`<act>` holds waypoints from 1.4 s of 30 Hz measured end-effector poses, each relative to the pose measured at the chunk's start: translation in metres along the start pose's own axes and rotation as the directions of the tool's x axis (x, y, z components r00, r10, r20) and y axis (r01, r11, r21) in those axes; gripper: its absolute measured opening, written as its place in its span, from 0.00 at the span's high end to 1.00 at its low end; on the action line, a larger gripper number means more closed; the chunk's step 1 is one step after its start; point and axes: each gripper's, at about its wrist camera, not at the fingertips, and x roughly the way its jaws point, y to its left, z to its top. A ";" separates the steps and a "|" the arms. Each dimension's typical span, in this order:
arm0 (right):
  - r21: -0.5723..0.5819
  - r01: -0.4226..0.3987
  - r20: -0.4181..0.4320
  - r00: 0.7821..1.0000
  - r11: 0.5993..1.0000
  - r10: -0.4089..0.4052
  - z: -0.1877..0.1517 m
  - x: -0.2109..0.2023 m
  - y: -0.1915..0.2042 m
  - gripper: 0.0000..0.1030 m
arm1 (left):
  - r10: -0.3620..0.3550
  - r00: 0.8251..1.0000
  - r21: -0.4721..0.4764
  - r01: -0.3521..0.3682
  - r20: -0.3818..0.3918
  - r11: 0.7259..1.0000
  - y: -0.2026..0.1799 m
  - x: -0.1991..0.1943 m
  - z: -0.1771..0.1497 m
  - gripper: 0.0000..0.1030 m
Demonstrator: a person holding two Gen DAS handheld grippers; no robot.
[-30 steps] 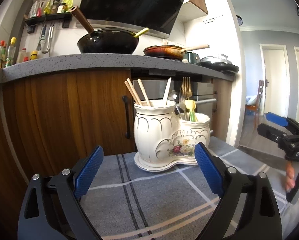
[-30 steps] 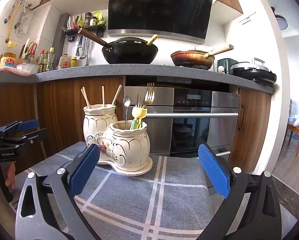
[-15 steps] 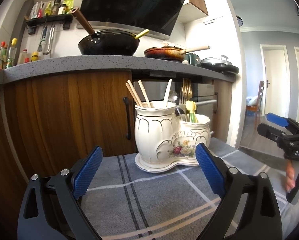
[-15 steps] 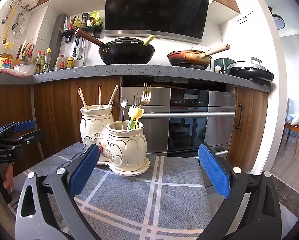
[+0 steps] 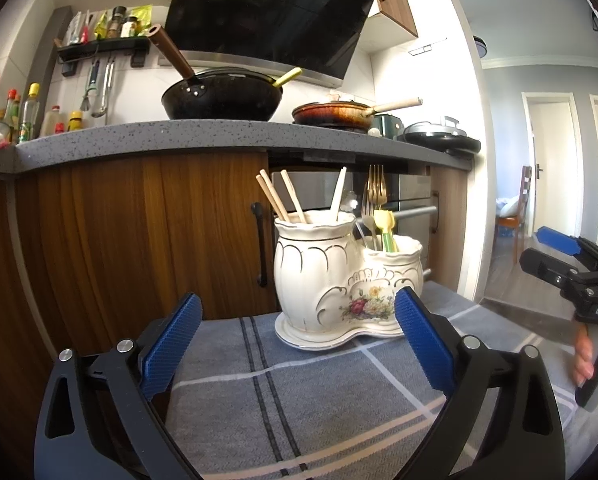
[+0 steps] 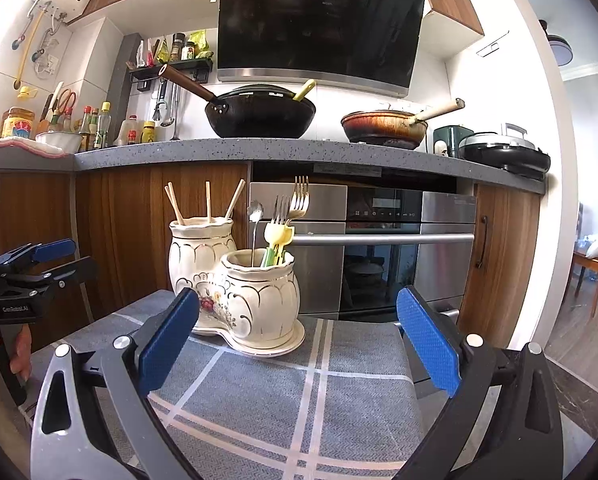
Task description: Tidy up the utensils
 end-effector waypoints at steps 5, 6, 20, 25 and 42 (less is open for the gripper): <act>-0.005 -0.004 0.011 1.000 1.000 0.004 0.000 -0.002 0.000 0.05 | 0.003 1.000 -0.002 -0.003 0.005 1.000 0.001 -0.001 0.000 0.06; -0.005 -0.004 0.014 1.000 1.000 0.004 0.000 -0.002 0.000 0.05 | 0.003 1.000 -0.002 -0.003 0.006 1.000 0.001 -0.001 0.000 0.06; -0.007 -0.004 0.020 1.000 1.000 0.005 -0.001 -0.004 0.000 0.05 | 0.004 1.000 -0.002 -0.004 0.008 1.000 0.001 -0.001 0.000 0.05; -0.007 -0.004 0.020 1.000 1.000 0.005 -0.001 -0.004 0.000 0.05 | 0.004 1.000 -0.002 -0.004 0.010 1.000 0.000 -0.001 0.000 0.05; -0.007 -0.004 0.021 1.000 1.000 0.004 -0.001 -0.005 0.001 0.05 | 0.014 1.000 -0.006 -0.014 0.004 1.000 0.002 -0.002 0.002 0.05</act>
